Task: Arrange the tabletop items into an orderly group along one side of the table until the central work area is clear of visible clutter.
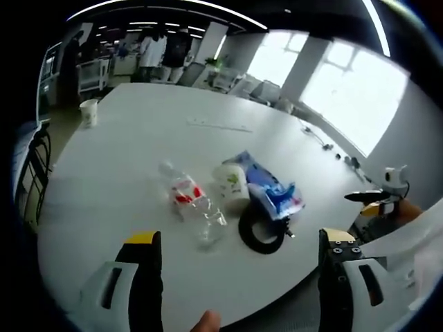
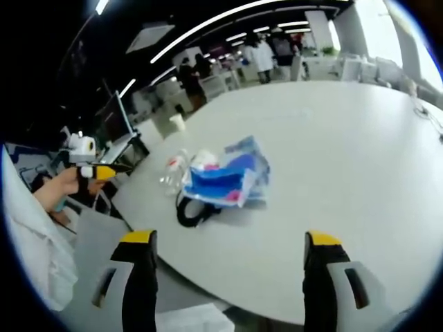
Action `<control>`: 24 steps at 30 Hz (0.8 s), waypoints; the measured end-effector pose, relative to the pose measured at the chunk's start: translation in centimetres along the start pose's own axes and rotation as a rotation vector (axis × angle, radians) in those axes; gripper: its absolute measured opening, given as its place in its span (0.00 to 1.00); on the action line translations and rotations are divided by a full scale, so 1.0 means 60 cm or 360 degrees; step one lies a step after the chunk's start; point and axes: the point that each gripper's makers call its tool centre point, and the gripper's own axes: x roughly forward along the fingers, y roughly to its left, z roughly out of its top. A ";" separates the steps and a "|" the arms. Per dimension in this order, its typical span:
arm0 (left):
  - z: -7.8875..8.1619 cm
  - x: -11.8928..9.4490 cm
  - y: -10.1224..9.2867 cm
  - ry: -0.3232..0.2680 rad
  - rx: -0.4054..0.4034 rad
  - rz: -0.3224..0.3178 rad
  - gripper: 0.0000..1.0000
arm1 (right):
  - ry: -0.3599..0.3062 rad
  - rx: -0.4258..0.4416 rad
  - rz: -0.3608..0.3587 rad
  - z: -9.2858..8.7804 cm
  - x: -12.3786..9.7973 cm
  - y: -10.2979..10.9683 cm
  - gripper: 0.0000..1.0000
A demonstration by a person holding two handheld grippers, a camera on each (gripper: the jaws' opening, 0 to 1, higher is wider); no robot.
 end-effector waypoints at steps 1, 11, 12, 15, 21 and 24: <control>0.000 0.001 0.000 0.0001 -0.0004 -0.0002 0.91 | 0.0000 0.0002 -0.0002 -0.001 0.000 0.000 0.85; -0.001 0.019 0.013 0.0028 -0.0010 0.0000 0.91 | 0.0010 0.0005 0.0002 -0.004 0.002 0.002 0.85; -0.001 0.022 0.014 0.0031 -0.0008 -0.0002 0.91 | 0.0011 0.0005 0.0003 -0.004 0.002 0.002 0.85; -0.010 0.030 0.022 0.0077 -0.0004 0.0001 0.90 | 0.0013 0.0001 0.0010 -0.002 0.004 0.004 0.85; -0.009 0.035 0.029 0.0095 0.0004 -0.0003 0.90 | 0.0016 -0.0004 0.0013 0.000 0.004 0.004 0.85; -0.006 0.037 0.035 0.0092 -0.0008 0.0007 0.89 | 0.0023 -0.0007 0.0014 -0.001 0.005 0.003 0.85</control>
